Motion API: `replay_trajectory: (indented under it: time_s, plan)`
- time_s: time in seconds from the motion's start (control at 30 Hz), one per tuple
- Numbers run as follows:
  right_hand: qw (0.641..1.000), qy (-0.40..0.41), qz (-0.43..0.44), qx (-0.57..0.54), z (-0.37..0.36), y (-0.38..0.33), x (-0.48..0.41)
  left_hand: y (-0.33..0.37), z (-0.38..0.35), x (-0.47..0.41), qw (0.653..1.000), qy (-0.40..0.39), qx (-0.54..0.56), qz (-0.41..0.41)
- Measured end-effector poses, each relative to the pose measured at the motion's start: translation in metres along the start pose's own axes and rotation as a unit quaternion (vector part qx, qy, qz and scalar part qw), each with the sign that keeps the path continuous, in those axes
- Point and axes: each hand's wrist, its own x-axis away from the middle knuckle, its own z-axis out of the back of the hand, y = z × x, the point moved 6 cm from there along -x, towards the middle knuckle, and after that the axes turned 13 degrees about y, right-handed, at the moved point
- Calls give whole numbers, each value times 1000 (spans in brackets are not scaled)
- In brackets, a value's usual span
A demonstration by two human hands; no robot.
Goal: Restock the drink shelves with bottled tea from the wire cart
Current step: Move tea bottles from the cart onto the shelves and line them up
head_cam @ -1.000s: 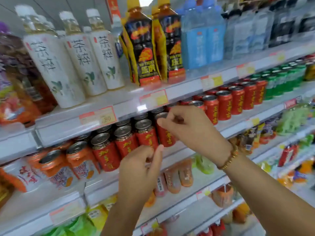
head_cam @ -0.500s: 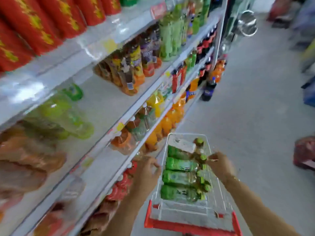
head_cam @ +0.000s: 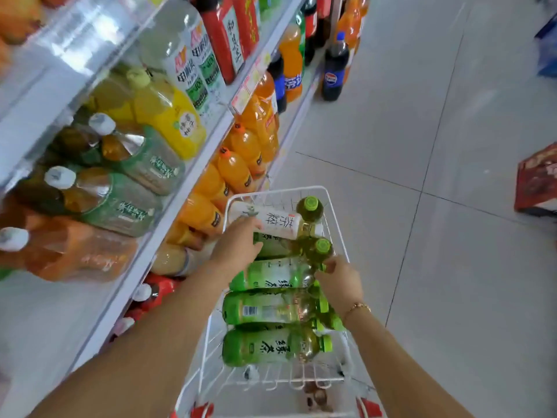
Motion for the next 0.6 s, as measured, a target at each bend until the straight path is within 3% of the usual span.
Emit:
replay_trajectory:
  time_s: [0.2, 0.3, 0.4, 0.6]
  plan:
    - [997, -41, -55, -26, -24, 10, 6, 30, -39, -56, 986, -81, -107, -96]
    - [981, -45, -147, -118, -31, 26, 6, 33, -52, -69, 969, -142, -168, -113]
    - [923, -62, -274, -264, -47, 42, 7, 36, -56, -74, 957, -155, -200, -142]
    - [827, -75, -372, -416, -54, 39, -5, 33, -41, -63, 971, -67, -175, -148]
